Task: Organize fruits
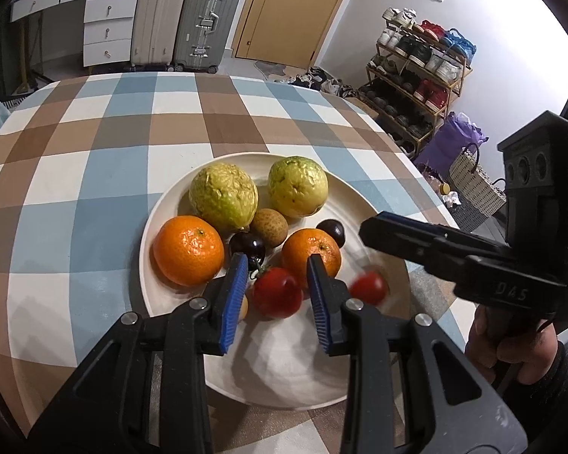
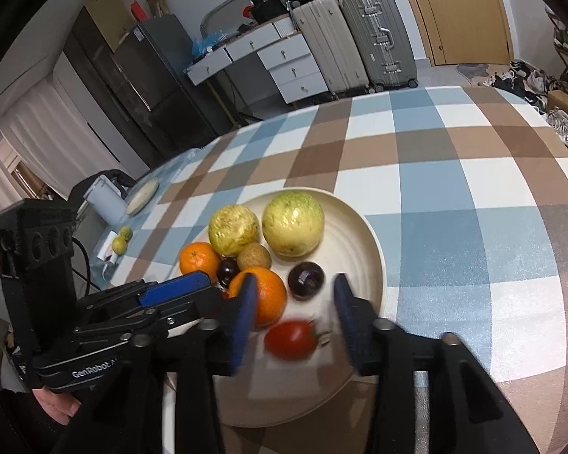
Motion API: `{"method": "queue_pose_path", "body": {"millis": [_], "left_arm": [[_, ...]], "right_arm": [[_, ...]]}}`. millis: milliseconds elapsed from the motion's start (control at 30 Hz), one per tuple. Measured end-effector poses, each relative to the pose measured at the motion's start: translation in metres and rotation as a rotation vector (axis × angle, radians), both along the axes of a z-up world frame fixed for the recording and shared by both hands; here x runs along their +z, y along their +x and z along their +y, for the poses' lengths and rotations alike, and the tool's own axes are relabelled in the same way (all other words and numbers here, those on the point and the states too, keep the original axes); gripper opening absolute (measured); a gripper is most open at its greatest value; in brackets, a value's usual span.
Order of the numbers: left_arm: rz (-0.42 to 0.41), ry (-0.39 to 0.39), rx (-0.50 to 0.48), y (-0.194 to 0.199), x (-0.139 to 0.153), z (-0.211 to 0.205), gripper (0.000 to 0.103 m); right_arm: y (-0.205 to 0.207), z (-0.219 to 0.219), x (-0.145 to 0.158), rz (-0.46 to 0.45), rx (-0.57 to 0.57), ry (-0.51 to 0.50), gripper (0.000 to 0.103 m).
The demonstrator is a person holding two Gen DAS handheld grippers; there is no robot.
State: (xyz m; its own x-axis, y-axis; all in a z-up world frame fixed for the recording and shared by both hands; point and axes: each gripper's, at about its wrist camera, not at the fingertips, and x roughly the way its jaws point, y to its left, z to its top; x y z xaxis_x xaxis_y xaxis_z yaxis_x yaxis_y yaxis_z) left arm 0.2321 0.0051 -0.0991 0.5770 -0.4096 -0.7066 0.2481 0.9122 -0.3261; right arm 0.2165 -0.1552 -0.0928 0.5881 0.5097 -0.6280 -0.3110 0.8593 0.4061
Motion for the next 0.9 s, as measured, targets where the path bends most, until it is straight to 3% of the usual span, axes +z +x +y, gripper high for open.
{"method": "queue_pose_path", "body": {"millis": [233,367,500,600,700,900], "left_arm": [[-0.044,-0.005,0.017,-0.015,0.02,0.002,0.051],[-0.079,0.001,0.025,-0.029,0.036,0.003,0.056],[-0.126,-0.003,0.044,-0.048,0.056,0.004,0.072],[-0.181,0.013,0.097,-0.066,0.073,0.007,0.073],[-0.223,0.014,0.128,-0.082,0.091,0.012,0.082],[-0.316,0.025,0.186,-0.118,0.123,0.018,0.094]], "right_arm": [[-0.014,-0.008,0.018,-0.054,-0.03,0.019,0.052],[-0.028,-0.017,0.028,-0.078,-0.059,0.035,0.054],[-0.046,-0.024,0.043,-0.12,-0.072,0.053,0.064],[-0.062,-0.027,0.055,-0.166,-0.056,0.064,0.067],[-0.079,-0.03,0.07,-0.224,-0.047,0.074,0.085],[-0.119,-0.032,0.098,-0.372,-0.058,0.083,0.095]]}}
